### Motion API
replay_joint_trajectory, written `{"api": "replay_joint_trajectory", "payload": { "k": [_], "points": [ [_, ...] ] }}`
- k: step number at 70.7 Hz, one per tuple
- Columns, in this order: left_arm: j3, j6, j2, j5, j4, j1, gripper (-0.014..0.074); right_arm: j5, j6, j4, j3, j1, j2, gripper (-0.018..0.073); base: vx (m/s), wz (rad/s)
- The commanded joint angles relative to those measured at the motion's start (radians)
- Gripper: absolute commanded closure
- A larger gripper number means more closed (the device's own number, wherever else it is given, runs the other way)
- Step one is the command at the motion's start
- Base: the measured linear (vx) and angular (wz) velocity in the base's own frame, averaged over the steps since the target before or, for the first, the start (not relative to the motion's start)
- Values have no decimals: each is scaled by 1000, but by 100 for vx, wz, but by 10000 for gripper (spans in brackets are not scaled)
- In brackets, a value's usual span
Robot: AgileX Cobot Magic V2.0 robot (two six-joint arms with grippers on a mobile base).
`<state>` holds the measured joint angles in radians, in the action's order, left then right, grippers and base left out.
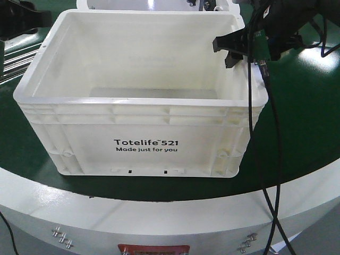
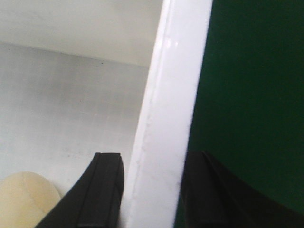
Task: Place moving items into box and shelve
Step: 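Close both grippers on the crate's side rims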
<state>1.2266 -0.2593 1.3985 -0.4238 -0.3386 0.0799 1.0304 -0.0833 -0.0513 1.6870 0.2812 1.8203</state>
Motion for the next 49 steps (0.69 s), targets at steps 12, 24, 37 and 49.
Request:
{"api": "replay_joint_trajectory", "payload": {
  "k": [12, 24, 37, 49],
  "points": [
    [38, 12, 7, 37, -16, 5, 114, -42, 5, -14, 34, 1, -51, 571, 0, 0],
    [108, 12, 16, -29, -8, 5, 114, -43, 5, -14, 34, 1, -51, 571, 0, 0],
    [200, 13, 69, -185, -7, 5, 114, -42, 9, -13, 34, 1, -51, 571, 0, 0],
    [200, 61, 98, -254, 64, 5, 114, -34, 9, -14, 34, 1, -51, 571, 0, 0]
  ]
}}
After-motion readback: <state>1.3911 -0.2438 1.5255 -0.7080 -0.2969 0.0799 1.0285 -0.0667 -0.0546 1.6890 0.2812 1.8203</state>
